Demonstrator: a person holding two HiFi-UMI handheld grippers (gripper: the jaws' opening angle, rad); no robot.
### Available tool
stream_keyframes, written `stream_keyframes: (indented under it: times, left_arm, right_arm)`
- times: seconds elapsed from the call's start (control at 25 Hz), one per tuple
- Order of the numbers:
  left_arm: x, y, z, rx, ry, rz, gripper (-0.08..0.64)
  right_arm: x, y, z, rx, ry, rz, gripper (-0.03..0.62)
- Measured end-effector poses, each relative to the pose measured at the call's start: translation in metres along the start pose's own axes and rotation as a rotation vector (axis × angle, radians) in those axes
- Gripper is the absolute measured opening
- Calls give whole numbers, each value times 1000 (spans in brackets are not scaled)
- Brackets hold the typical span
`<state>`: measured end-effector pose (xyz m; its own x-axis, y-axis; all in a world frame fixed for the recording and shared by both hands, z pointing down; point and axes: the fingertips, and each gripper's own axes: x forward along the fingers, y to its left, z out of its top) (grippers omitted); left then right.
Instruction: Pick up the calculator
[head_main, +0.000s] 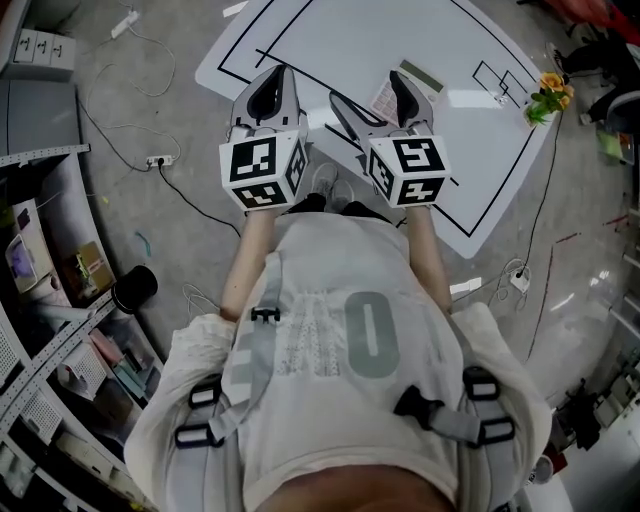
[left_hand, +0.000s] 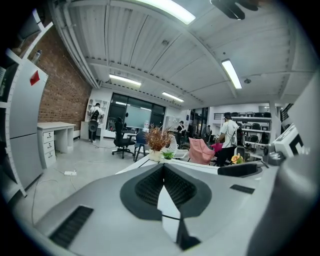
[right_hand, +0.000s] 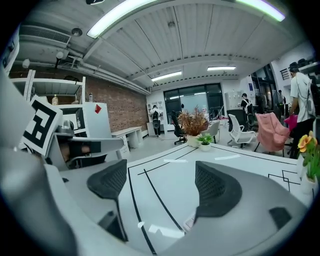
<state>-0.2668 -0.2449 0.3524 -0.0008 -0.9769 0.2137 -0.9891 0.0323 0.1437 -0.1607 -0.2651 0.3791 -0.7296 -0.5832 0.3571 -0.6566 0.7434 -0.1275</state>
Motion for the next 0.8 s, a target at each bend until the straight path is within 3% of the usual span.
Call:
stream_keyframes:
  times: [0.2,0.52,0.8]
  left_arm:
    - [14,5,3,6,-6,-59,20]
    - [53,-35,8,11,2,-156,20]
    - [73,-67,10,9,4,-177,20]
  right_arm:
    - [1,-15,10,10,-27,-69,419]
    - [-40,-94,9,24,-17,-243,419]
    - [-58,-142,-3,15,39,-273,419]
